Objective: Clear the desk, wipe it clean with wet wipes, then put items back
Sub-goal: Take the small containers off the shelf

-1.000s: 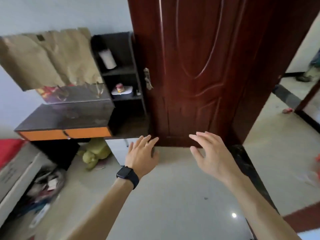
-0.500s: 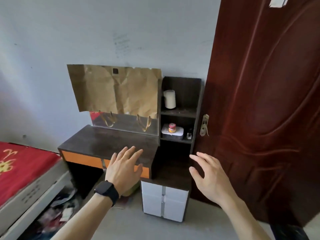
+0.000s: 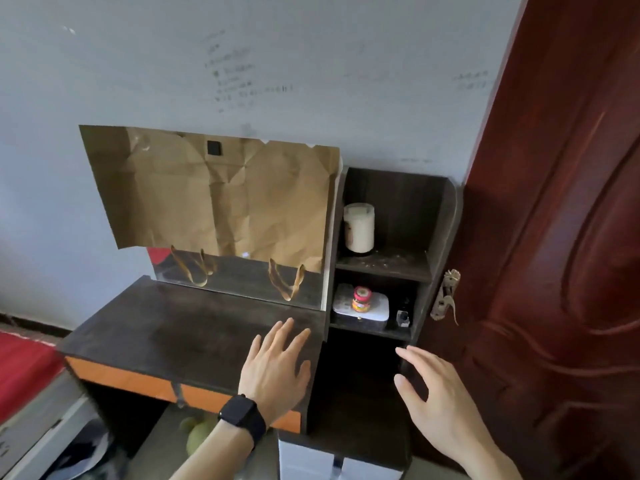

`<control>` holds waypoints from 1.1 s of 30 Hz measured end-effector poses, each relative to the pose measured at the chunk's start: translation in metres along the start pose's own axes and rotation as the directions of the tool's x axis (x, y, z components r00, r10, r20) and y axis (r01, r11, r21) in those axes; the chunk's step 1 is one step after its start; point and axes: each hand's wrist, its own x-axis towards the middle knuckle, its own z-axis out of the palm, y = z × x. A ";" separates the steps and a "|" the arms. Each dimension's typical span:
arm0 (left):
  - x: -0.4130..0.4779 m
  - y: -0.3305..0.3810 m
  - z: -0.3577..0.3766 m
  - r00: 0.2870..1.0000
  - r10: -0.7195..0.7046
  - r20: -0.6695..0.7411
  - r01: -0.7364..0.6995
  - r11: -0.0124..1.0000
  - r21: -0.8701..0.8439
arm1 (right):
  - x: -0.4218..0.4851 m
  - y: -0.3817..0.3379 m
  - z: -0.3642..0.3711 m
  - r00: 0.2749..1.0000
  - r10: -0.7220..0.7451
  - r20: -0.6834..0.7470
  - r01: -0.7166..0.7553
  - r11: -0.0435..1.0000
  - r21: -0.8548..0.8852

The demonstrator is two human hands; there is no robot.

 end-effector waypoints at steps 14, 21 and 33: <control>0.186 -0.020 0.111 0.986 0.167 -0.014 -0.164 0.980 0.115 | 0.220 0.084 0.140 0.896 0.354 0.269 -0.379 0.924 0.045; 0.230 -0.029 0.147 0.969 0.246 0.015 -0.246 0.965 0.096 | 0.287 0.091 0.174 0.859 0.492 0.140 -0.507 0.856 0.097; 0.218 0.016 0.193 0.624 -0.351 0.698 0.775 0.390 -0.497 | 0.257 0.095 0.175 0.822 0.569 -0.008 -0.553 0.802 0.228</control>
